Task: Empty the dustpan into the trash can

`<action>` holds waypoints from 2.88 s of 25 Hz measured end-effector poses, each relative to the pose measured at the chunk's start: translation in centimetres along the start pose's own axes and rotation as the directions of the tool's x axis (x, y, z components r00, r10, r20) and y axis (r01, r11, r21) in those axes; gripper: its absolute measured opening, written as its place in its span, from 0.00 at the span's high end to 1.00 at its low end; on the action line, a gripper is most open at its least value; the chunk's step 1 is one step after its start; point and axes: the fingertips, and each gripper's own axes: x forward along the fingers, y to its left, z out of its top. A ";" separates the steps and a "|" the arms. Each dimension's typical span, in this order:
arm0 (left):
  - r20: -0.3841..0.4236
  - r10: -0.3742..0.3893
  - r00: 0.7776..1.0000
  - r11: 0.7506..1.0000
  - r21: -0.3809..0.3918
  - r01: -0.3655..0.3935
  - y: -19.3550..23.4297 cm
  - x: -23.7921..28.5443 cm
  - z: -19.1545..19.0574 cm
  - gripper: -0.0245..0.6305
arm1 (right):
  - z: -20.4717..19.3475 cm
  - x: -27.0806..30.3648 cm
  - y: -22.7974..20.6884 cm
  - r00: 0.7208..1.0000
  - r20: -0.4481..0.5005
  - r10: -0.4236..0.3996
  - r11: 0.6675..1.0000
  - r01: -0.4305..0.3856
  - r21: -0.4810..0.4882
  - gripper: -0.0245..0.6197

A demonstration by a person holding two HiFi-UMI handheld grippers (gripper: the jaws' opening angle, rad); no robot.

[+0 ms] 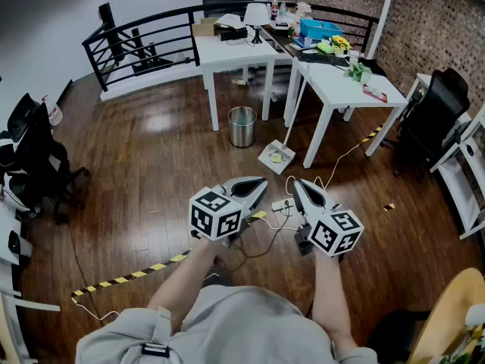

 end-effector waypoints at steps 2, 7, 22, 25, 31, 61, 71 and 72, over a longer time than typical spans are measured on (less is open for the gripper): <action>0.006 -0.002 1.000 1.000 -0.003 0.002 1.6 0.4 0.2 0.96 | -0.4 1.4 -0.4 1.000 -0.008 -0.004 1.000 0.004 0.000 0.96; 0.009 -0.021 1.000 1.000 -0.022 0.022 6.4 2.0 0.8 0.96 | -0.7 5.6 -2.3 0.999 -0.028 -0.035 0.999 0.035 0.000 0.96; -0.021 -0.208 0.978 0.978 -0.033 0.207 28.1 7.2 8.7 0.96 | 4.5 27.8 -7.8 0.975 -0.026 -0.220 0.975 0.219 -0.048 0.96; -0.027 -0.232 0.972 0.972 -0.031 0.231 31.7 7.9 10.3 0.96 | 5.2 31.3 -8.3 0.968 -0.046 -0.246 0.967 0.242 -0.079 0.96; -0.021 -0.233 0.972 0.971 -0.060 0.232 37.2 10.9 11.5 0.96 | 5.8 35.9 -11.7 0.963 -0.056 -0.263 0.963 0.258 -0.071 0.96; -0.075 -0.227 0.971 0.973 -0.066 0.222 56.2 41.9 16.9 0.96 | 12.0 57.6 -43.0 0.981 -0.080 -0.178 0.979 0.169 -0.114 0.96; -0.156 -0.413 0.897 0.910 -0.115 0.398 64.9 50.8 17.2 0.96 | 12.0 60.9 -54.4 0.878 -0.133 -0.460 0.888 0.454 -0.079 0.91; -0.167 -0.423 0.890 0.905 -0.119 0.408 65.5 51.6 17.0 0.96 | 11.7 61.0 -55.3 0.867 -0.137 -0.480 0.877 0.474 -0.073 0.90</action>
